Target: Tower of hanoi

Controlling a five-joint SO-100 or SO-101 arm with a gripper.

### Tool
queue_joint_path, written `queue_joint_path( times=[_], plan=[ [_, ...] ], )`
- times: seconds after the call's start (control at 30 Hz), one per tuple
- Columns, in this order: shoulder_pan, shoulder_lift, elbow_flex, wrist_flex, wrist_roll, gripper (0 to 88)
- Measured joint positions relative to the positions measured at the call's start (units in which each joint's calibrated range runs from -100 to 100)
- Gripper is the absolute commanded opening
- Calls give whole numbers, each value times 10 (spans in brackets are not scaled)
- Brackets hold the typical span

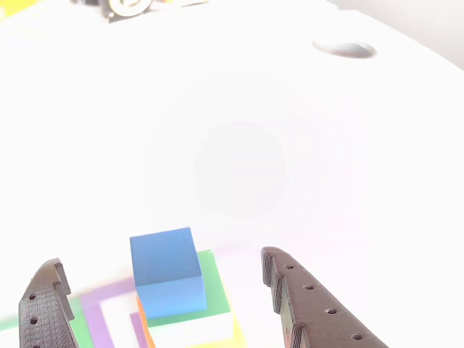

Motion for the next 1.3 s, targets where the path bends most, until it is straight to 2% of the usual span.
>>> queue_joint_path(
  times=[0.43, 1.3],
  plan=[
    [-8, 72, -27, -51, 0, 215],
    [-24, 90, -28, -61, 0, 91]
  ],
)
